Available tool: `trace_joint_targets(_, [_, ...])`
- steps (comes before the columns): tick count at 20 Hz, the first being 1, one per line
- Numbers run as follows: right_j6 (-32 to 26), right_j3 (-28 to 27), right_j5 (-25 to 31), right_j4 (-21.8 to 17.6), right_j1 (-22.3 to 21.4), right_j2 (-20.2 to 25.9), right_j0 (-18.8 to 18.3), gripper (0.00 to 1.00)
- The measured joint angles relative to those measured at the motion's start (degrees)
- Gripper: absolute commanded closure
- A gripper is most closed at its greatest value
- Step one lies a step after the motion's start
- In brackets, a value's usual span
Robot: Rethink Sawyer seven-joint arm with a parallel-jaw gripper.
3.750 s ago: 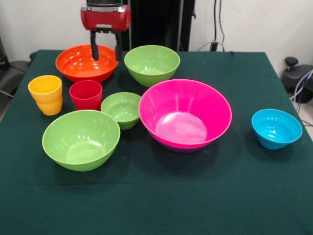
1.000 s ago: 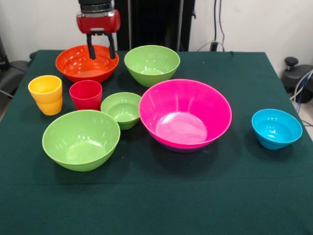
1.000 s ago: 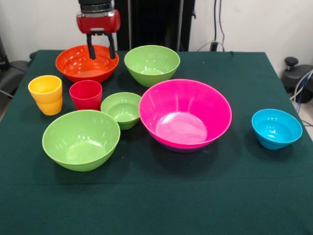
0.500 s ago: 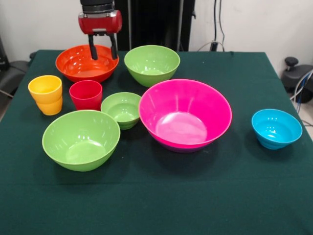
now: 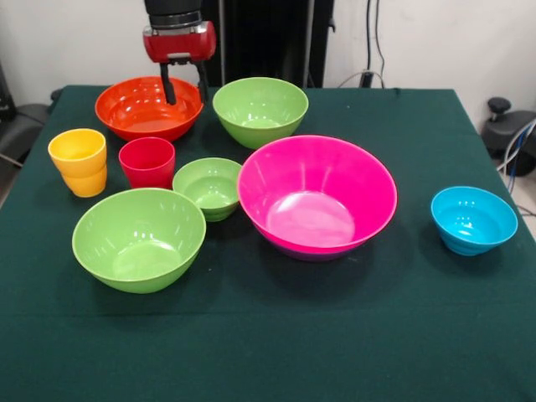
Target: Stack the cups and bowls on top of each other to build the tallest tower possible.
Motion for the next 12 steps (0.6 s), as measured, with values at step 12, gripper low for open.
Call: trace_joint_targets(12, [0.01, -1.92, -0.02, -4.09, 5.43, -3.45, 1.15, 0.0])
